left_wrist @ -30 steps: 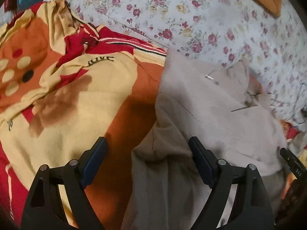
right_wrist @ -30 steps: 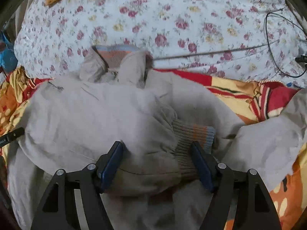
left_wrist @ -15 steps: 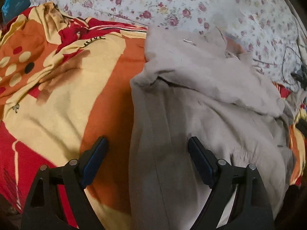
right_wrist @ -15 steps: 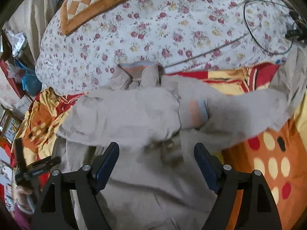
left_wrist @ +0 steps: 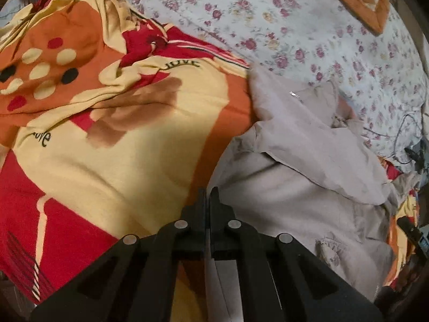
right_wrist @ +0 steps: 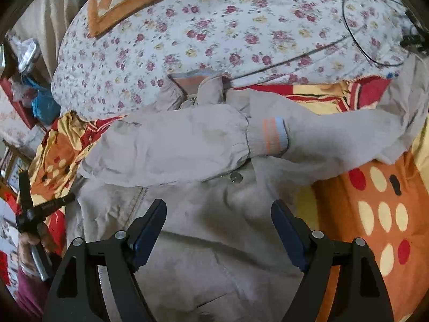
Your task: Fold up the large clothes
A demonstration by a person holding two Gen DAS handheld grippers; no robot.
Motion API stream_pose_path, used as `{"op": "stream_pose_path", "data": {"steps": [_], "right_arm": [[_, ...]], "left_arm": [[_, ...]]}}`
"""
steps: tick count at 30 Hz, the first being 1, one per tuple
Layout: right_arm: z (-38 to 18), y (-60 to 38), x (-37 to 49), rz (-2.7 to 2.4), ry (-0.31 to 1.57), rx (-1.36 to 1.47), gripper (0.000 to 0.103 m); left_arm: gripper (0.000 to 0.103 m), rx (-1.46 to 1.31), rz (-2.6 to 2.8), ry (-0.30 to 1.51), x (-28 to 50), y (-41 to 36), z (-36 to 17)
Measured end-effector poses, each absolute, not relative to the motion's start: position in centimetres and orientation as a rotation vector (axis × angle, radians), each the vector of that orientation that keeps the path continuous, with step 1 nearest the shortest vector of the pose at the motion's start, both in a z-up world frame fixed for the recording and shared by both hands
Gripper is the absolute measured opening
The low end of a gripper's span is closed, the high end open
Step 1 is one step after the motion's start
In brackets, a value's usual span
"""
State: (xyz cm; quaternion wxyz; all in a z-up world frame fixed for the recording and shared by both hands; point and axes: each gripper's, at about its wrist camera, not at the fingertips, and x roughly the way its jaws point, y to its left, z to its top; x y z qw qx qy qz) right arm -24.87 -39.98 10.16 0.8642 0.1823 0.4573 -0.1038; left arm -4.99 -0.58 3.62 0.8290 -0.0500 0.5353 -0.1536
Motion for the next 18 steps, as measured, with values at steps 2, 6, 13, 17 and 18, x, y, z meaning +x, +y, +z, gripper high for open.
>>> {"op": "stream_pose_path", "data": {"steps": [2, 6, 13, 17, 18], "right_arm": [[10.4, -40.6, -24.5, -0.258, 0.957, 0.357, 0.081], [10.9, -42.2, -22.9, -0.327, 0.957, 0.31, 0.081], [8.1, -42.6, -17.9, -0.349, 0.946, 0.235, 0.068], [3.1, -43.0, -15.6, -0.406, 1.065, 0.171, 0.066], [3.2, -42.7, -15.7, -0.409, 1.049, 0.141, 0.067]], "left_arm": [[0.0, -0.08, -0.32, 1.132, -5.1, -1.0, 3.9], [0.011, -0.096, -0.324, 1.128, -5.4, -1.2, 5.6], [0.058, -0.095, -0.339, 0.967, -5.2, -3.8, 10.3], [0.072, -0.074, -0.361, 0.959, -3.8, -7.5, 10.1], [0.073, -0.064, -0.366, 0.965, -3.4, -8.4, 9.6]]}}
